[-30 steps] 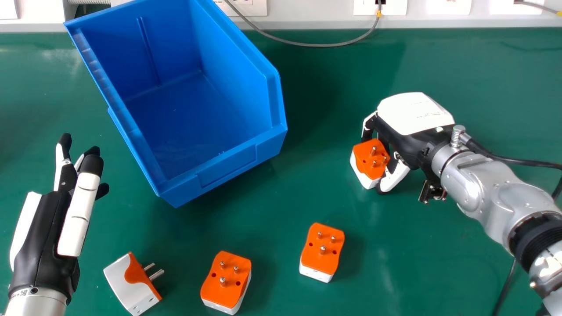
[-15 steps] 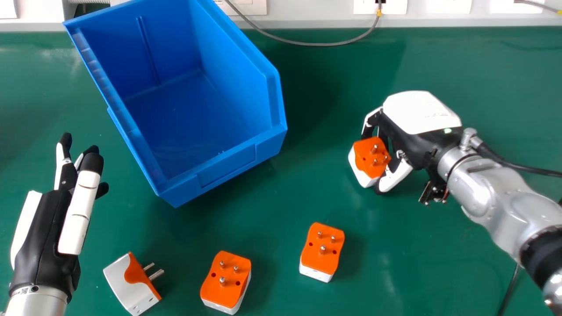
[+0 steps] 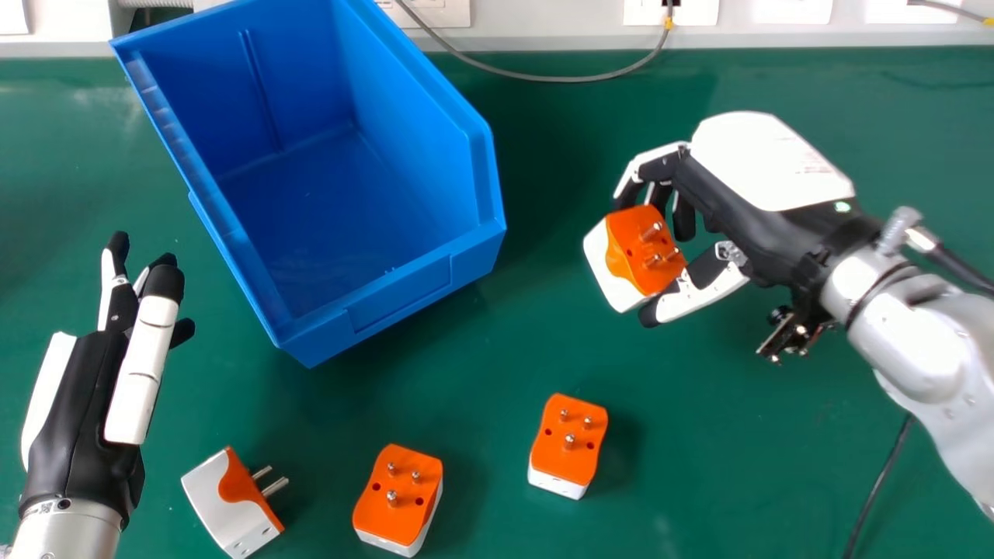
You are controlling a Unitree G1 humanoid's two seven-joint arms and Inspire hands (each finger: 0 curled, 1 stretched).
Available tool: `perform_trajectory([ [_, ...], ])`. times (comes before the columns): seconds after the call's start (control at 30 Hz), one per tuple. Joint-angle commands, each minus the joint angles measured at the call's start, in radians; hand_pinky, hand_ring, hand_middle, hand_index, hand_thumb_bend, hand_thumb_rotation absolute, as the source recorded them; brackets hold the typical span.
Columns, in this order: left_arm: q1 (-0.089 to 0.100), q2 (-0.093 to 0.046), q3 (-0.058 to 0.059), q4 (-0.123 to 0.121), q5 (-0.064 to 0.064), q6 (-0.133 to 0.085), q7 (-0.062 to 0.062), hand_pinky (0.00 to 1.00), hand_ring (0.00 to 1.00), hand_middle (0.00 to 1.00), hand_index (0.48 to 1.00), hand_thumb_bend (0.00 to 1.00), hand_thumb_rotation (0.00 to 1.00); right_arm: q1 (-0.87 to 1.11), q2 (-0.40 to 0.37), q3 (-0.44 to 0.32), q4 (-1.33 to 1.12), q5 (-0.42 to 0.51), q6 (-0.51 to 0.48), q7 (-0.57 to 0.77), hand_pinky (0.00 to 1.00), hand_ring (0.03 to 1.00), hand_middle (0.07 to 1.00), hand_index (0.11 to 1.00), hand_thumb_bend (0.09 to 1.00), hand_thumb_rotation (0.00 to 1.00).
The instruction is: Pick all objects and put in blue box
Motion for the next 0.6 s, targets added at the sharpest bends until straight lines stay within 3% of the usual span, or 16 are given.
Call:
perform_trajectory([
  [0.0, -0.011, 0.006, 0.001, -0.014, -0.001, -0.006, 0.001, 0.89, 0.96, 0.97, 1.000, 0.65, 1.00, 0.023, -0.006, -0.046, -0.118, 0.034, 0.001, 0.025, 0.32, 0.412, 0.500, 0.532, 0.494, 0.00],
  [0.3, -0.017, -0.003, -0.007, -0.014, 0.001, -0.011, 0.004, 0.89, 0.96, 0.97, 1.000, 0.63, 1.00, 0.065, 0.055, -0.024, -0.310, 0.073, -0.010, 0.115, 0.27, 0.385, 0.478, 0.552, 0.490, 0.00],
  [0.4, -0.019, -0.007, -0.009, -0.012, 0.001, -0.007, 0.009, 0.89, 0.96, 0.97, 1.000, 0.63, 1.00, 0.046, 0.092, 0.008, -0.326, 0.072, -0.011, 0.141, 0.24, 0.384, 0.481, 0.538, 0.495, 0.00],
  [0.57, -0.015, -0.016, -0.015, -0.016, 0.012, -0.008, 0.021, 0.89, 0.96, 0.97, 1.000, 0.62, 1.00, 0.004, 0.156, 0.050, -0.288, 0.075, -0.031, 0.154, 0.22, 0.363, 0.467, 0.542, 0.497, 0.00],
])
